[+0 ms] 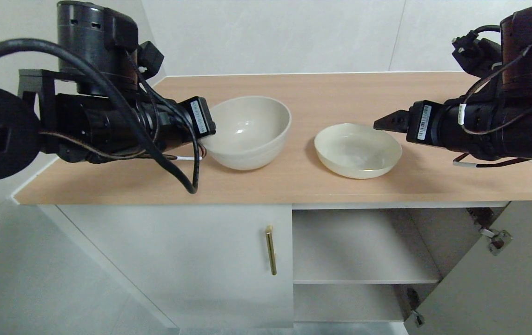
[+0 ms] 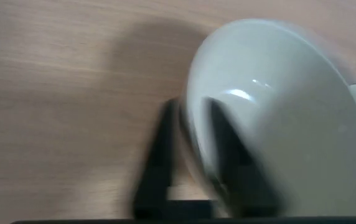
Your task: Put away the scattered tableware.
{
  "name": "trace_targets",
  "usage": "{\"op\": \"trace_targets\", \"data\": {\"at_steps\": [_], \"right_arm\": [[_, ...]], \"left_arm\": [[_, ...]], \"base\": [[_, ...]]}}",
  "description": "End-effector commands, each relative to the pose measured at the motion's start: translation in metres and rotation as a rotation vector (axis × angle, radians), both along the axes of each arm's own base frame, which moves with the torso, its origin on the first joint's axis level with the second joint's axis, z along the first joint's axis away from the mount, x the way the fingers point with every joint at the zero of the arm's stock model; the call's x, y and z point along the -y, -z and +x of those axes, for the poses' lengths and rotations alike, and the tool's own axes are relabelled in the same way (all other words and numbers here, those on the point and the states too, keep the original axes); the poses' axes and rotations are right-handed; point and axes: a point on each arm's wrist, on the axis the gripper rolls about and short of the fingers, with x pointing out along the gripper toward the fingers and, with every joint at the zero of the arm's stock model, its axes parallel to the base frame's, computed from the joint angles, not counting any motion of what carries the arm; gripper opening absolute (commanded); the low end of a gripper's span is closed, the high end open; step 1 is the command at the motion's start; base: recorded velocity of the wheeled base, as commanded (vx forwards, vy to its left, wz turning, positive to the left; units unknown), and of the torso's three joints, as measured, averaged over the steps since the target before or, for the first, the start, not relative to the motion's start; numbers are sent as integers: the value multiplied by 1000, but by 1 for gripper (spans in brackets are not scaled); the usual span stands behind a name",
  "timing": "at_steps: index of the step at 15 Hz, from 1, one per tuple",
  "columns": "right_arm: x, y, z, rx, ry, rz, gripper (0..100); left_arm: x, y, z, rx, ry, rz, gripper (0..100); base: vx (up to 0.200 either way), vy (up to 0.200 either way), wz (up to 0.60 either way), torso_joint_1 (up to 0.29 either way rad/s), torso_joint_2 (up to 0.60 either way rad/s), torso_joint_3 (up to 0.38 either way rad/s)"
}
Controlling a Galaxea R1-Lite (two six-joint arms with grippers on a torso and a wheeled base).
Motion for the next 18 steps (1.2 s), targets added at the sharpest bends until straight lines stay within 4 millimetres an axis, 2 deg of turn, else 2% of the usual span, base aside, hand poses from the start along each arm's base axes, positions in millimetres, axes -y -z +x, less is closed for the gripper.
{"op": "trace_targets", "data": {"at_steps": [1,3,4,6,13,16,17,18], "right_arm": [[0,0,0,-1,-1,-1,100],[0,0,1,-1,1,0,100],[-1,1,1,-5,1,-2,100],[-3,5,5,-13,11,-13,100],[-10,24,20,-50,61,-100,100],[-11,26,22,-52,68,-106,100],[-11,26,22,-53,69,-103,0],[-11,25,22,-51,66,-101,0]], "left_arm": [[-4,-9,-8,25,-3,-16,0],[-13,-23,-29,64,9,-40,0],[-21,-29,-46,84,33,-53,0],[-27,-34,-60,96,89,-76,0],[-28,-32,-63,90,109,-77,0],[-28,-31,-62,87,109,-75,0],[-28,-32,-63,89,109,-76,0],[-29,-32,-63,90,107,-76,0]], "base": [[0,0,0,0,0,0],[0,0,0,0,0,0],[0,0,0,0,0,0],[0,0,0,0,0,0],[0,0,0,0,0,0],[0,0,0,0,0,0],[0,0,0,0,0,0],[0,0,0,0,0,0]]}}
